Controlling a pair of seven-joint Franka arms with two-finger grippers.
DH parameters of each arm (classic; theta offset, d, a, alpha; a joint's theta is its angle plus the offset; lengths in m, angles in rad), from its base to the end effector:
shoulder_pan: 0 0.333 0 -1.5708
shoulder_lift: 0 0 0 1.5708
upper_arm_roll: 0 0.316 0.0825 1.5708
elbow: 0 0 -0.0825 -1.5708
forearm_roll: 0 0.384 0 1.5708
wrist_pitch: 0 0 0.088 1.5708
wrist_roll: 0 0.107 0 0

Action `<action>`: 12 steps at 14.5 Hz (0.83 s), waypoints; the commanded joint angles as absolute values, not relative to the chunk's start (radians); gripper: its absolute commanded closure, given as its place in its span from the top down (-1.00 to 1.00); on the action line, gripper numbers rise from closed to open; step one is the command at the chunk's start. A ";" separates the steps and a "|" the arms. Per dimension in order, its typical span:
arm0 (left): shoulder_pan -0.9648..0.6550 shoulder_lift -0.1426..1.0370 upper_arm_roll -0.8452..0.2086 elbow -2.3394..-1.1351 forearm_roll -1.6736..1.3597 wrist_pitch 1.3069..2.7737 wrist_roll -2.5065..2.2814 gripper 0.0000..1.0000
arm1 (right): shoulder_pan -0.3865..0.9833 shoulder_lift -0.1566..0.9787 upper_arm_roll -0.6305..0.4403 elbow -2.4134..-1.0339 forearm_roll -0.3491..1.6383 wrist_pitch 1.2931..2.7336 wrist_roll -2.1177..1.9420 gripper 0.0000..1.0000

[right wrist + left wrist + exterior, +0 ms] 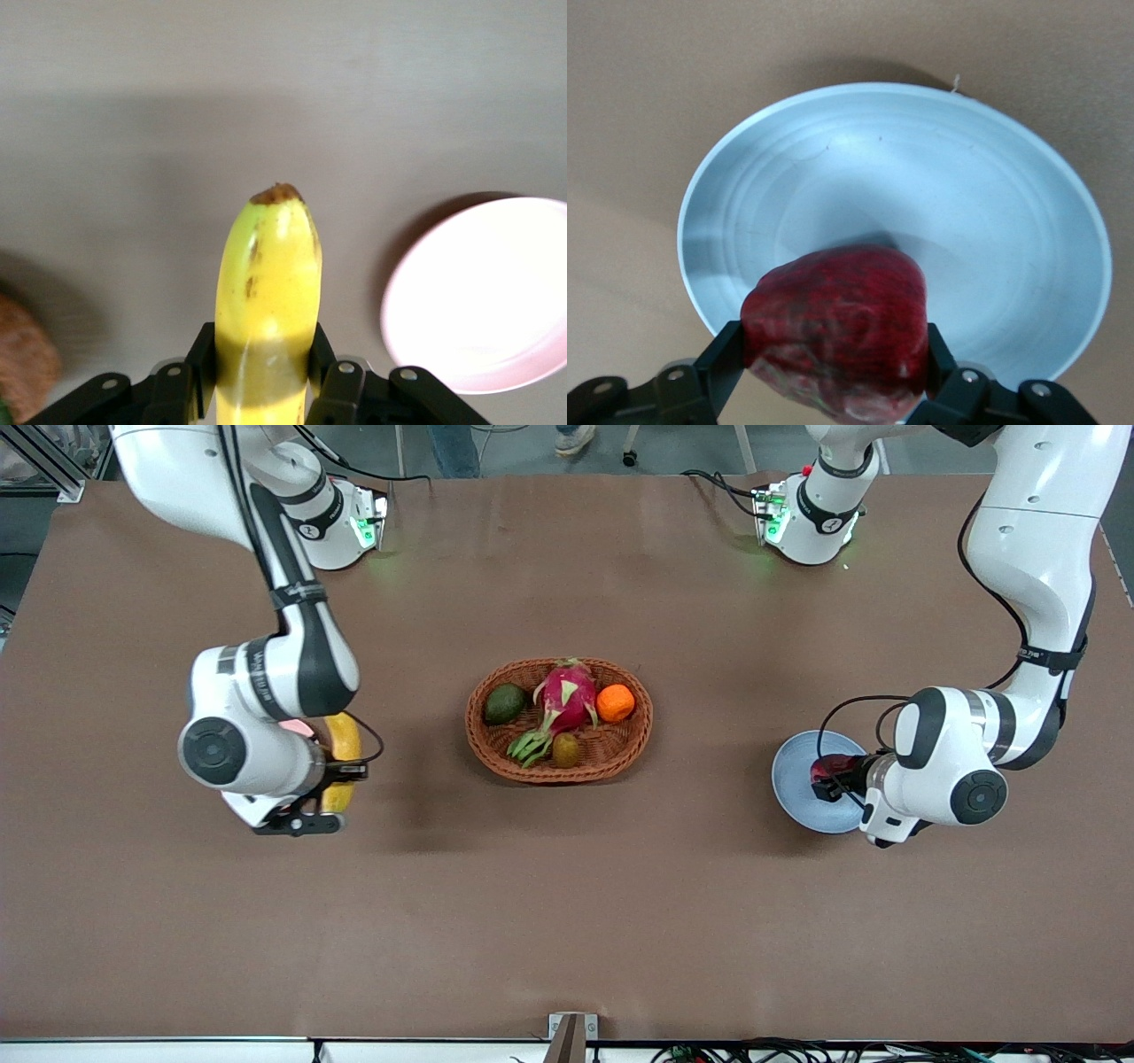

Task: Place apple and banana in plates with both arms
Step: 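Move the banana over the pink plate while the left gripper lowers the apple, then lower the banana onto the pink plate while the left gripper releases the apple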

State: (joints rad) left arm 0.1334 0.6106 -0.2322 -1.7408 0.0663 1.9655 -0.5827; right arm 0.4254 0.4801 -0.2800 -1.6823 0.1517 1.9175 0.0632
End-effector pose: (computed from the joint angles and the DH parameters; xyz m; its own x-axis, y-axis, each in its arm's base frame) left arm 0.6209 -0.0482 0.2093 0.8292 0.4391 -0.3459 0.4224 -0.8975 -0.1269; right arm 0.6327 0.1208 0.3142 0.9748 0.0277 -0.2212 0.0317 -0.9994 0.0144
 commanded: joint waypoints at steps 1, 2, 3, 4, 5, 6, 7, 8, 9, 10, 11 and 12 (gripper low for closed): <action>0.129 0.595 -0.239 -1.740 0.072 1.968 -0.580 1.00 | 0.310 0.468 -0.268 -1.707 0.132 1.916 -0.047 -0.91; 0.126 0.583 -0.239 -1.736 0.072 1.959 -0.580 1.00 | 0.287 0.468 -0.268 -1.726 0.115 1.917 -0.081 -0.91; 0.124 0.553 -0.239 -1.733 0.072 1.953 -0.580 1.00 | 0.250 0.468 -0.268 -1.742 0.092 1.924 -0.125 -0.91; 0.126 0.528 -0.241 -1.729 0.074 1.944 -0.578 1.00 | 0.230 0.468 -0.268 -1.746 0.091 1.924 -0.156 -0.91; 0.127 0.500 -0.241 -1.720 0.074 1.924 -0.571 1.00 | 0.221 0.472 -0.268 -1.749 0.086 1.924 -0.173 -0.90; 0.127 0.479 -0.241 -1.694 0.074 1.899 -0.551 1.00 | 0.219 0.479 -0.268 -1.773 0.066 1.928 -0.176 -0.90; 0.126 0.469 -0.241 -1.660 0.074 1.870 -0.542 1.00 | 0.219 0.477 -0.268 -1.807 0.045 1.954 -0.176 -0.90; 0.124 0.460 -0.241 -1.620 0.074 1.827 -0.540 1.00 | 0.219 0.477 -0.268 -1.843 0.038 1.995 -0.176 -0.90; 0.124 0.456 -0.241 -1.576 0.075 1.786 -0.540 1.00 | 0.219 0.477 -0.268 -1.874 0.034 2.043 -0.178 -0.89; 0.124 0.453 -0.241 -1.530 0.075 1.743 -0.540 1.00 | 0.219 0.476 -0.268 -1.894 0.026 2.078 -0.178 -0.88; 0.124 0.442 -0.241 -1.491 0.077 1.712 -0.538 1.00 | 0.221 0.479 -0.268 -1.907 0.018 2.101 -0.178 -0.88; 0.123 0.431 -0.242 -1.467 0.077 1.694 -0.537 1.00 | 0.222 0.480 -0.268 -1.923 0.015 2.120 -0.178 -0.88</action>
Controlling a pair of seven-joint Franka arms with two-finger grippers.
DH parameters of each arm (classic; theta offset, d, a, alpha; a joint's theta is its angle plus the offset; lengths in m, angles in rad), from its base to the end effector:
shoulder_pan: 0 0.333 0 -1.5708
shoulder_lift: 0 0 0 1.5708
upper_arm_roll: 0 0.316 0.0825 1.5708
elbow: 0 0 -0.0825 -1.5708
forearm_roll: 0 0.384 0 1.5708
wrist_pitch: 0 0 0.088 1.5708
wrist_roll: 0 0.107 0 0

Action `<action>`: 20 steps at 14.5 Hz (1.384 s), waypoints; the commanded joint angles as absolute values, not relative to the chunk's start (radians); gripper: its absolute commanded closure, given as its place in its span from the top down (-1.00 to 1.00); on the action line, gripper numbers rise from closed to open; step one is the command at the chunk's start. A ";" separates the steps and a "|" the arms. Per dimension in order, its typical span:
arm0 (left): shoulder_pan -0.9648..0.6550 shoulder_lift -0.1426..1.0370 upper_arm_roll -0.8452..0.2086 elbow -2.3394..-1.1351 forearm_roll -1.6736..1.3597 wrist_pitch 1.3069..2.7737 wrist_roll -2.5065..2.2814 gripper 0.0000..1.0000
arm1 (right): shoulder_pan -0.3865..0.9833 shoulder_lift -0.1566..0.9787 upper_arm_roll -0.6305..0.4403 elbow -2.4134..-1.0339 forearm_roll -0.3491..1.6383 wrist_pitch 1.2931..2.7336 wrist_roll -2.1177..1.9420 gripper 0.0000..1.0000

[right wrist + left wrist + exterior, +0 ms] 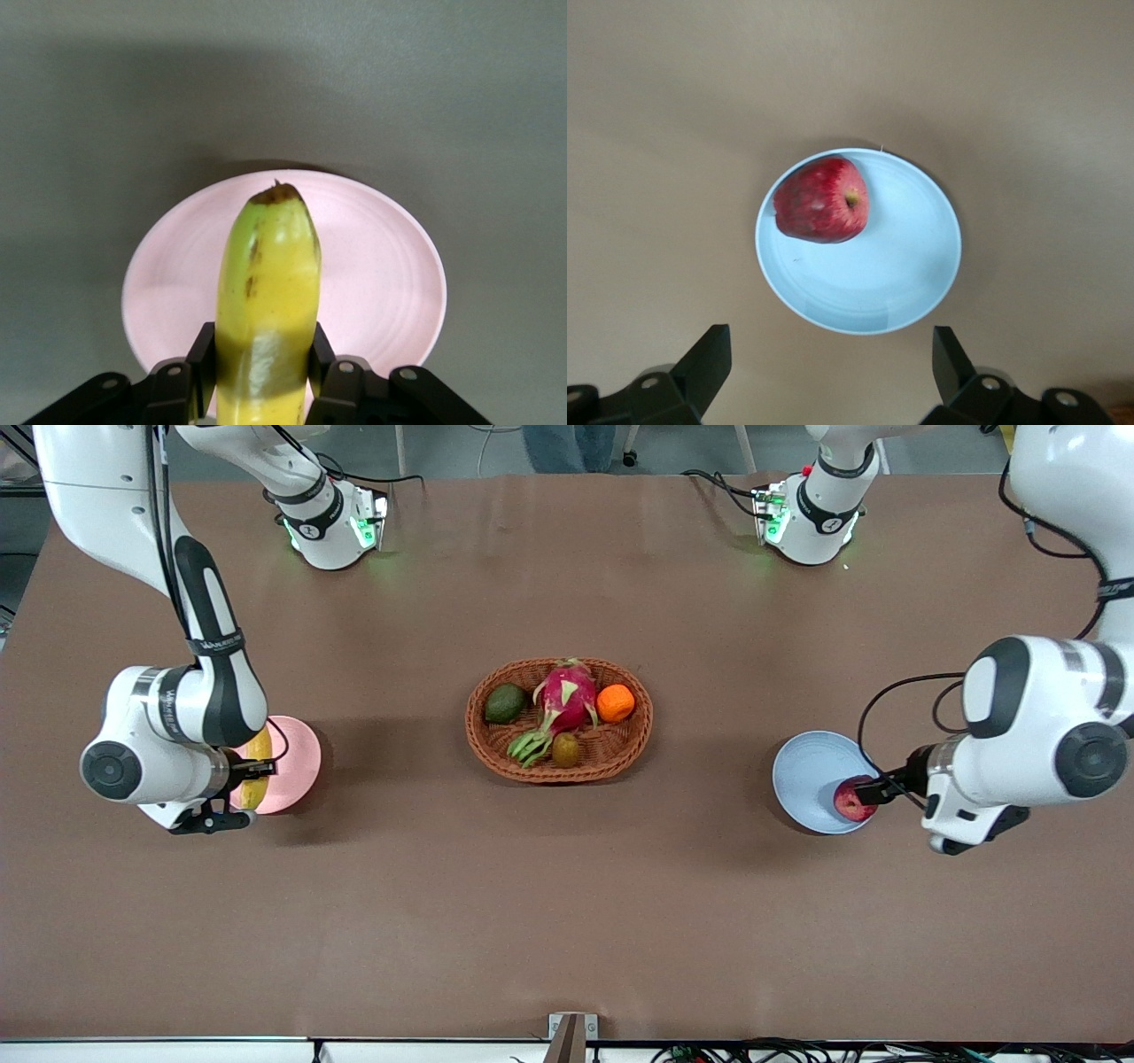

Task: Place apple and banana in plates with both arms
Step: 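Lower the banana onto the pink plate while the left gripper releases the apple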

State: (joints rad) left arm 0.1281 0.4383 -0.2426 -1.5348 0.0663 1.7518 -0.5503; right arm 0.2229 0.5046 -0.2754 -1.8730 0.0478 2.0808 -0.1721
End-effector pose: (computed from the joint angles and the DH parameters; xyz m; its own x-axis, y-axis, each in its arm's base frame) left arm 0.6546 -0.0485 0.3927 0.8887 0.4139 -0.1974 0.4077 -0.9102 -0.0732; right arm 0.6045 -0.0228 0.2318 0.9541 0.0929 -0.2847 0.1116 -0.9925 0.0500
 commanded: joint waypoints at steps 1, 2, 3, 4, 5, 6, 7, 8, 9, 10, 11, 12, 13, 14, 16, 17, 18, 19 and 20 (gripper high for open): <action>0.121 0.404 -0.242 -1.456 0.080 1.686 -0.523 1.00 | 0.225 0.480 -0.268 -1.940 0.011 2.138 -0.178 -0.88; 0.121 0.378 -0.241 -1.456 0.081 1.686 -0.488 1.00 | 0.227 0.482 -0.268 -1.954 0.000 2.157 -0.178 -0.87; 0.121 0.350 -0.241 -1.456 0.081 1.686 -0.444 1.00 | 0.227 0.485 -0.268 -1.962 -0.005 2.169 -0.176 -0.84; 0.126 0.318 -0.239 -1.456 0.081 1.684 -0.402 1.00 | 0.224 0.494 -0.268 -1.962 -0.005 2.172 -0.176 -0.79; 0.129 0.280 -0.238 -1.456 0.083 1.684 -0.368 1.00 | 0.222 0.503 -0.267 -1.960 -0.003 2.171 -0.173 -0.71; 0.129 0.247 -0.232 -1.456 0.083 1.675 -0.329 1.00 | 0.221 0.517 -0.267 -1.960 -0.003 2.172 -0.172 -0.64; 0.130 0.215 -0.232 -1.456 0.083 1.652 -0.268 1.00 | 0.221 0.522 -0.267 -1.960 -0.003 2.172 -0.170 -0.57; 0.127 0.192 -0.230 -1.454 0.083 1.631 -0.226 1.00 | 0.222 0.522 -0.267 -1.957 -0.003 2.163 -0.166 -0.11; 0.127 0.167 -0.233 -1.456 0.083 1.608 -0.213 1.00 | 0.225 0.519 -0.267 -1.956 -0.003 2.157 -0.163 0.61; 0.129 0.149 -0.232 -1.454 0.083 1.600 -0.207 1.00 | 0.222 0.506 -0.267 -1.951 -0.003 2.140 -0.163 1.00; 0.129 0.131 -0.232 -1.454 0.081 1.597 -0.177 1.00 | 0.224 0.491 -0.267 -1.931 0.000 2.099 -0.161 1.00; 0.130 0.120 -0.230 -1.454 0.081 1.589 -0.140 1.00 | 0.222 0.473 -0.265 -1.898 0.005 2.044 -0.161 1.00; 0.133 0.111 -0.232 -1.454 0.072 1.569 -0.108 1.00 | 0.224 0.454 -0.267 -1.844 0.008 1.975 -0.161 1.00; 0.130 0.092 -0.229 -1.462 0.069 1.559 -0.097 1.00 | 0.222 0.442 -0.267 -1.789 0.008 1.915 -0.160 1.00; 0.100 0.072 -0.204 -1.466 0.066 1.514 -0.098 1.00 | 0.222 0.425 -0.268 -1.653 0.005 1.780 -0.161 1.00; 0.056 0.065 -0.171 -1.468 0.064 1.487 -0.101 1.00 | 0.221 0.422 -0.268 -1.582 0.008 1.717 -0.158 1.00; 0.029 0.054 -0.140 -1.473 0.055 1.471 -0.112 1.00 | 0.219 0.420 -0.268 -1.510 0.011 1.656 -0.158 1.00; 0.006 0.037 -0.112 -1.494 0.032 1.470 -0.109 1.00 | 0.218 0.416 -0.268 -1.458 0.012 1.614 -0.153 1.00; -0.003 0.022 -0.103 -1.512 0.012 1.473 -0.110 1.00 | 0.219 0.396 -0.268 -1.413 0.012 1.583 -0.128 1.00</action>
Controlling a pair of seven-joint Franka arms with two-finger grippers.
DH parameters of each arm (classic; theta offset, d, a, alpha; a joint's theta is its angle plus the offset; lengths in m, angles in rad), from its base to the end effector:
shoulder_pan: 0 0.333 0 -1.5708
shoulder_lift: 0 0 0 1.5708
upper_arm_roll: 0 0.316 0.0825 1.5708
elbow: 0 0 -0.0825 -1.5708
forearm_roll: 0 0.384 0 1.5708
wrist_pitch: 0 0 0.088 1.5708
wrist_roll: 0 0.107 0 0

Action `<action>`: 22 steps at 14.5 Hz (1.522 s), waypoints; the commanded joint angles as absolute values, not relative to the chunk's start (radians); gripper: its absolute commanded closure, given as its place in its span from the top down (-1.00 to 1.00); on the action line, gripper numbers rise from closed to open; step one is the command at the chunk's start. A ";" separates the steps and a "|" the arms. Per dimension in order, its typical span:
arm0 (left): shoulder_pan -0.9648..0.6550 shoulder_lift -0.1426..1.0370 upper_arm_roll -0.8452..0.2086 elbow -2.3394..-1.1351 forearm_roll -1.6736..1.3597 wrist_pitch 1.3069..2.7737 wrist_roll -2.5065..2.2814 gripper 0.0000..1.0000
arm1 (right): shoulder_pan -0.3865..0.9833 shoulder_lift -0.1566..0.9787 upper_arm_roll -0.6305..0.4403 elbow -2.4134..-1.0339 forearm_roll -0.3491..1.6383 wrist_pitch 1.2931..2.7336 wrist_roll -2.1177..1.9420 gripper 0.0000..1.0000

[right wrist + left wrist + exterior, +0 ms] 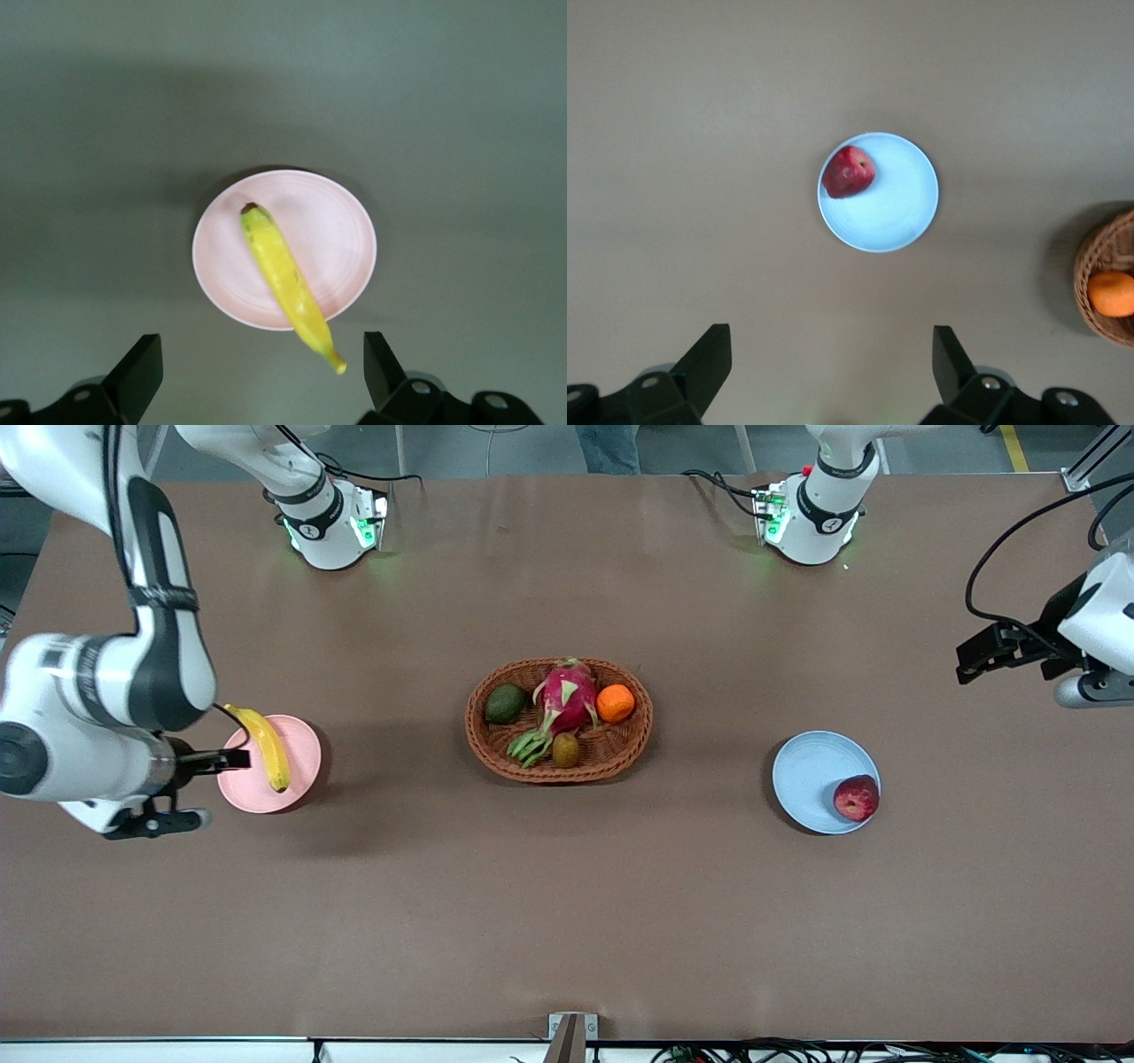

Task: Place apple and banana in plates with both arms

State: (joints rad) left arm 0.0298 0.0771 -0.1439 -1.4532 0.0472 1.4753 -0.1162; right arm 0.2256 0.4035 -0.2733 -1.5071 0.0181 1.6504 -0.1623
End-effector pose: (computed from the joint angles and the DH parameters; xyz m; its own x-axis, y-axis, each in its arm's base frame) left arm 0.5660 -0.0559 0.6285 0.9987 0.0065 -0.0496 0.0044 -0.9991 -0.0421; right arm 0.6459 -0.0058 0.4230 0.9611 0.1084 -0.2539 0.1245 -0.9910 0.0485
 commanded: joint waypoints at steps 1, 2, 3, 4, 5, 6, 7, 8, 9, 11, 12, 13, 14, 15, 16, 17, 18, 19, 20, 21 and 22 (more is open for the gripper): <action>-0.008 0.006 -0.101 -1.532 0.002 1.473 -0.113 1.00 | 0.221 0.365 -0.267 -1.399 0.012 1.566 -0.100 1.00; -0.008 -0.011 -0.103 -1.551 0.000 1.477 -0.123 1.00 | 0.227 0.327 -0.267 -1.397 0.011 1.566 -0.078 1.00; -0.005 -0.017 -0.107 -1.561 0.000 1.485 -0.126 1.00 | 0.226 0.295 -0.265 -1.397 0.011 1.566 -0.072 1.00; -0.005 -0.023 -0.107 -1.560 -0.002 1.486 -0.126 1.00 | 0.222 0.270 -0.265 -1.396 0.012 1.569 -0.083 1.00; 0.003 -0.018 -0.107 -1.560 -0.002 1.489 -0.121 1.00 | 0.215 0.262 -0.265 -1.393 0.012 1.568 -0.083 1.00; 0.003 -0.023 -0.110 -1.565 -0.002 1.489 -0.123 1.00 | 0.212 0.259 -0.265 -1.358 0.017 1.566 -0.083 1.00; 0.005 -0.023 -0.110 -1.571 -0.002 1.489 -0.121 1.00 | 0.218 0.259 -0.262 -1.318 0.011 1.565 -0.084 1.00; 0.005 -0.025 -0.112 -1.571 -0.002 1.489 -0.121 1.00 | 0.221 0.259 -0.262 -1.298 0.012 1.563 -0.077 1.00; 0.003 -0.029 -0.113 -1.572 0.000 1.489 -0.121 1.00 | 0.221 0.252 -0.264 -1.298 0.015 1.556 -0.072 1.00; 0.003 -0.037 -0.121 -1.574 0.005 1.489 -0.121 1.00 | 0.212 0.232 -0.265 -1.298 0.021 1.558 -0.069 1.00; 0.005 -0.041 -0.124 -1.574 0.005 1.491 -0.118 1.00 | 0.212 0.232 -0.267 -1.296 0.020 1.560 -0.069 1.00; 0.005 -0.038 -0.124 -1.569 0.005 1.491 -0.111 1.00 | 0.212 0.232 -0.270 -1.298 0.017 1.560 -0.069 1.00; 0.002 -0.035 -0.124 -1.568 0.005 1.491 -0.110 1.00 | 0.209 0.232 -0.270 -1.298 0.015 1.563 -0.069 1.00; 0.002 -0.035 -0.124 -1.568 0.005 1.491 -0.110 1.00 | 0.200 0.232 -0.270 -1.296 0.014 1.565 -0.069 1.00; 0.002 -0.034 -0.124 -1.568 0.005 1.491 -0.109 1.00 | 0.192 0.226 -0.268 -1.295 0.014 1.566 -0.071 1.00; 0.002 -0.034 -0.124 -1.566 0.005 1.491 -0.106 1.00 | 0.181 0.201 -0.264 -1.296 0.018 1.571 -0.074 1.00; 0.002 -0.032 -0.124 -1.565 0.006 1.491 -0.106 1.00 | 0.151 0.189 -0.247 -1.298 0.020 1.575 -0.072 1.00; 0.002 -0.031 -0.124 -1.562 0.008 1.490 -0.106 1.00 | 0.112 0.184 -0.200 -1.298 0.020 1.575 -0.072 1.00; -0.002 -0.028 -0.124 -1.554 0.009 1.491 -0.106 1.00 | 0.042 0.175 -0.136 -1.299 0.020 1.575 -0.071 1.00; -0.003 -0.017 -0.124 -1.539 0.011 1.491 -0.106 1.00 | -0.006 0.170 -0.085 -1.302 0.020 1.575 -0.072 1.00; -0.003 -0.011 -0.124 -1.528 0.009 1.491 -0.106 1.00 | -0.027 0.160 -0.066 -1.308 0.018 1.577 -0.072 1.00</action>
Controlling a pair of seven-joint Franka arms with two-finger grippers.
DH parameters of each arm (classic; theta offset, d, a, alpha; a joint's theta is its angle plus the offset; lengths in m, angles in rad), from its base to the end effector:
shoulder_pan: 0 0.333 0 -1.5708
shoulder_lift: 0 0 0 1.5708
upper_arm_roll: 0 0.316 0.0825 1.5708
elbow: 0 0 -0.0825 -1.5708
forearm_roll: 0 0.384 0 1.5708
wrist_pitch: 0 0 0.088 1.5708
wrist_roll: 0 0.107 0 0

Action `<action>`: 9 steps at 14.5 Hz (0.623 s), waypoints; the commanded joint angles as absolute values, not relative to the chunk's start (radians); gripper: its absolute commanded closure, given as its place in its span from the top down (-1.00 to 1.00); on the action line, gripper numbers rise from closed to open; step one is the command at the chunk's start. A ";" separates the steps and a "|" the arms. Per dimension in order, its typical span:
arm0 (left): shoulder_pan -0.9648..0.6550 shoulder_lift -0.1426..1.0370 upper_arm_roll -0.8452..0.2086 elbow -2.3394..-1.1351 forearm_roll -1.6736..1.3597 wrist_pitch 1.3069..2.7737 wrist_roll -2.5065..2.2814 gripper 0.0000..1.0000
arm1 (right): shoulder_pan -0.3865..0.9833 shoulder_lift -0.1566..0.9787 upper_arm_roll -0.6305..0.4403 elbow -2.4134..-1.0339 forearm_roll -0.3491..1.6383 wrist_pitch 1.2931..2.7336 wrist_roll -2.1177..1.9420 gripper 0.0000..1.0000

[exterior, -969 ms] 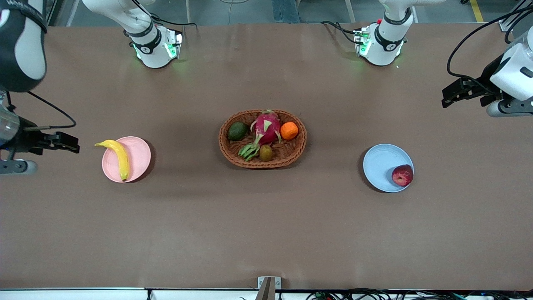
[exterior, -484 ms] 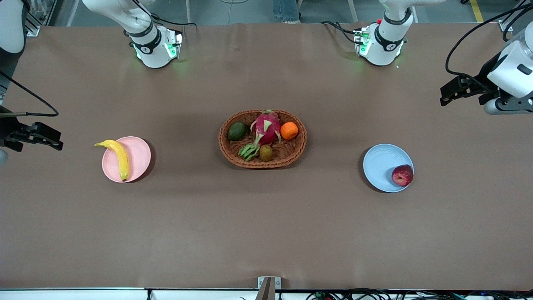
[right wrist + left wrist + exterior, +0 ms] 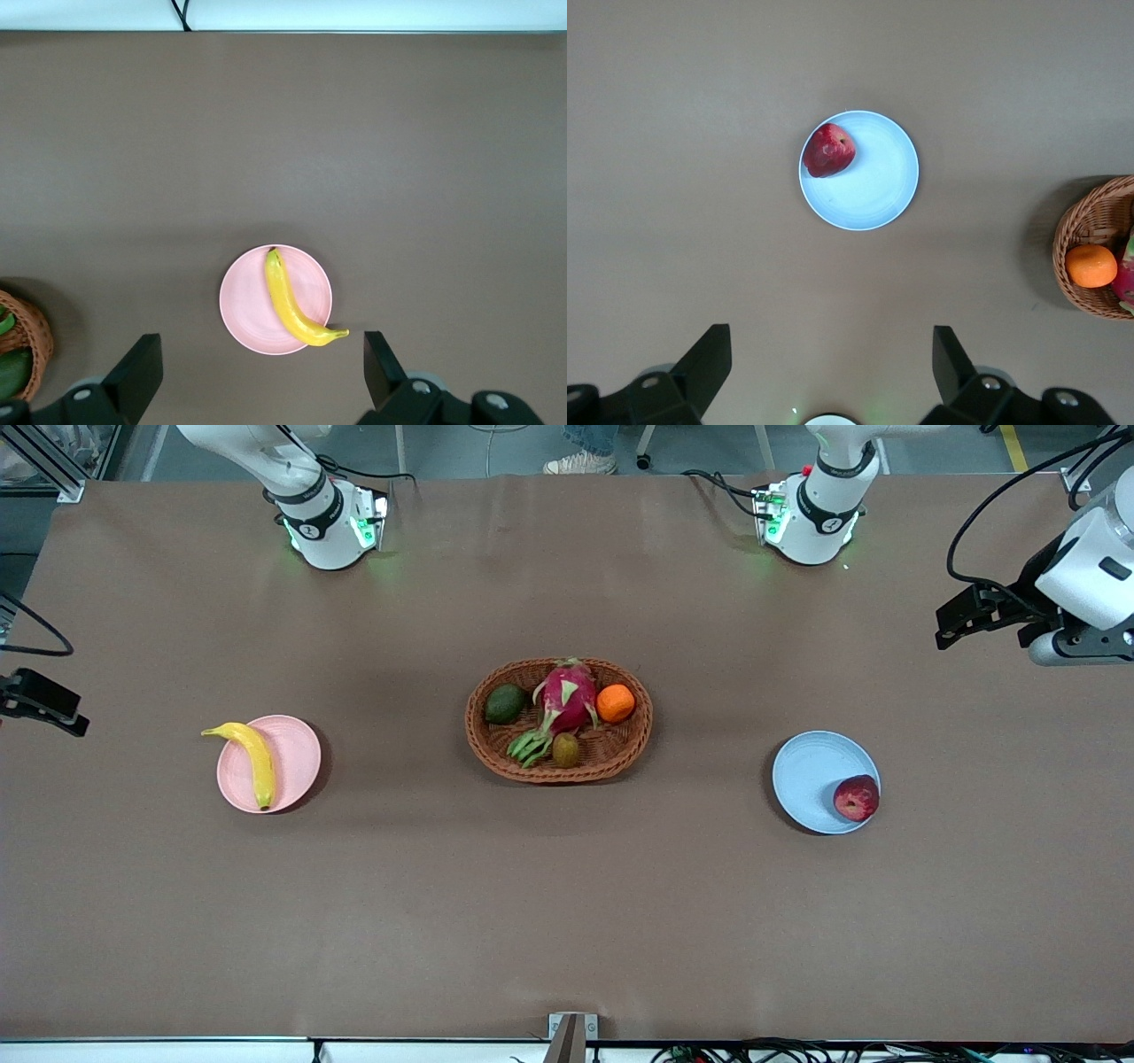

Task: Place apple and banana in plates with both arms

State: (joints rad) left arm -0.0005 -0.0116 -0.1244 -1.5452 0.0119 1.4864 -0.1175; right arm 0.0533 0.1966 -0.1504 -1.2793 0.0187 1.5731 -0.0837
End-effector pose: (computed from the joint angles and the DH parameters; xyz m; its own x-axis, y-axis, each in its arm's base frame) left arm 0.5383 -0.0666 0.6356 0.9990 -0.0062 -0.0454 -0.0071 -0.9998 -0.0188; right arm 0.6127 -0.0466 0.6485 0.9952 -0.0072 0.0979 -0.0091 -0.9998 0.0189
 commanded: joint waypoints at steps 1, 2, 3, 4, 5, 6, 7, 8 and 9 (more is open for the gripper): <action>-0.003 -0.008 -0.124 -1.525 0.011 1.491 -0.106 1.00 | -0.029 0.147 -0.063 -1.325 0.014 1.575 -0.071 1.00; 0.000 -0.008 -0.124 -1.525 0.008 1.490 -0.104 1.00 | -0.029 0.138 -0.061 -1.336 0.014 1.568 -0.071 1.00; 0.005 -0.008 -0.124 -1.525 0.006 1.489 -0.104 1.00 | -0.029 0.137 -0.064 -1.339 0.015 1.559 -0.063 1.00; 0.005 -0.006 -0.123 -1.523 0.006 1.489 -0.104 1.00 | -0.028 0.126 -0.064 -1.348 0.015 1.555 -0.045 1.00; 0.006 -0.006 -0.123 -1.523 0.009 1.489 -0.104 1.00 | -0.023 0.105 -0.064 -1.377 0.015 1.563 -0.038 1.00; 0.005 -0.006 -0.123 -1.523 0.009 1.489 -0.106 1.00 | -0.021 0.074 -0.063 -1.422 0.015 1.580 -0.037 1.00; 0.005 -0.006 -0.123 -1.523 0.009 1.489 -0.106 1.00 | -0.021 0.048 -0.063 -1.460 0.014 1.609 -0.037 1.00; 0.005 -0.006 -0.123 -1.523 0.008 1.489 -0.104 1.00 | -0.023 0.020 -0.063 -1.503 0.012 1.635 -0.040 1.00; 0.006 -0.006 -0.123 -1.523 0.008 1.489 -0.104 1.00 | -0.023 0.002 -0.063 -1.529 0.006 1.643 -0.041 1.00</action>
State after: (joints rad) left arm 0.0019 -0.0112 -0.1224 -1.5408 0.0119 1.4906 -0.1174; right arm -0.0102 0.1003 -0.0805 -1.3969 0.0186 1.5951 -0.0580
